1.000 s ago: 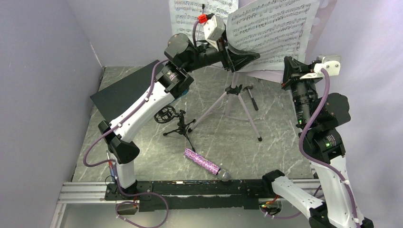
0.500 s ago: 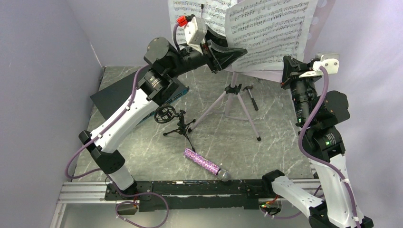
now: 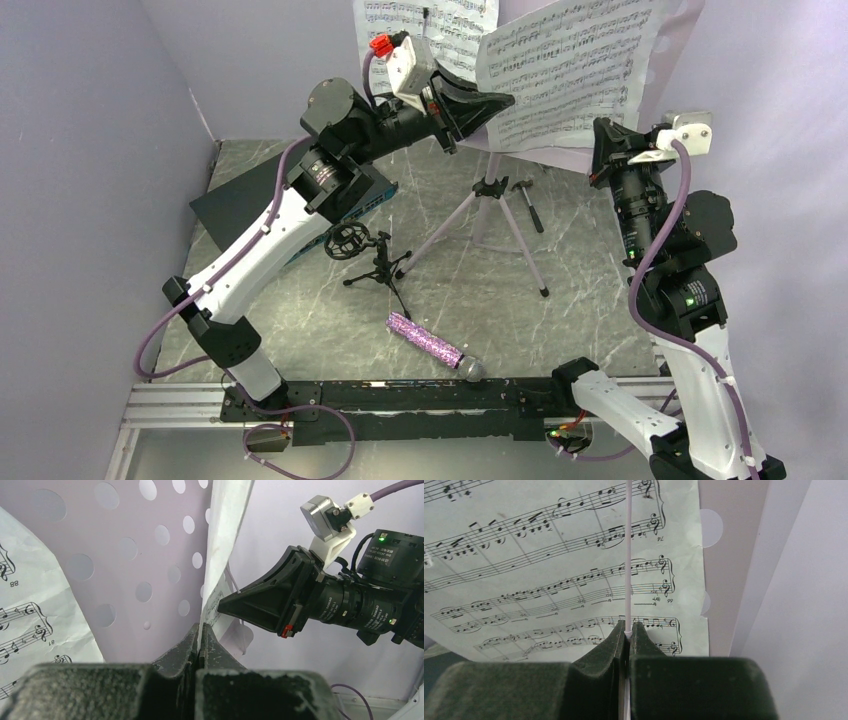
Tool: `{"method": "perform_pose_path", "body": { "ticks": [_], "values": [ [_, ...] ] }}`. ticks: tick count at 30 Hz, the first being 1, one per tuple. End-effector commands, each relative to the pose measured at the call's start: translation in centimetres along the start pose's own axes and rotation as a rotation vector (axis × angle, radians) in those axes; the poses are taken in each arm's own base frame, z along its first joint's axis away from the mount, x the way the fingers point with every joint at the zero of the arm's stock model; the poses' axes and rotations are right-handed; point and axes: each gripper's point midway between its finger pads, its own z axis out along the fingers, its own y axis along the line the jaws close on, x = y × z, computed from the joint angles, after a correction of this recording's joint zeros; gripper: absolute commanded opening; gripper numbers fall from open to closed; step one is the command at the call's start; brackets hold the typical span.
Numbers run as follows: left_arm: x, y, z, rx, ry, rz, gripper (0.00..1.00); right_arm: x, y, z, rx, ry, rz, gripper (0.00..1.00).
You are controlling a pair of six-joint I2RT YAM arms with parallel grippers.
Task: Set up the instrument practice props
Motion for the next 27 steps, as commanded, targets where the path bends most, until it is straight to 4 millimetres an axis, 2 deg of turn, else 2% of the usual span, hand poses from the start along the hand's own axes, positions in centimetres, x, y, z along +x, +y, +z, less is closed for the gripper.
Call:
{"method": "perform_pose_path", "body": {
  "ticks": [1, 8, 22, 24, 27],
  "values": [
    [-2.4, -0.2, 0.2, 0.002, -0.046, 0.055, 0.02, -2.5, 1.1, -0.3, -0.077, -0.064, -0.004, 0.00],
    [-2.2, 0.1, 1.1, 0.016, -0.041, 0.066, 0.03, -2.5, 1.8, -0.5, -0.120, -0.076, -0.013, 0.00],
    [-0.1, 1.2, 2.8, 0.026, 0.000, 0.067, 0.04, -2.4, 2.6, -0.7, -0.167, -0.086, -0.021, 0.00],
    [0.3, 1.3, 2.9, 0.023, 0.008, 0.065, 0.09, -2.3, 2.6, -0.8, -0.168, -0.082, -0.021, 0.00],
    [0.5, 1.3, 2.8, 0.020, 0.003, 0.056, 0.35, -2.3, 2.6, -0.7, -0.167, -0.081, -0.019, 0.00]
  ]
}}
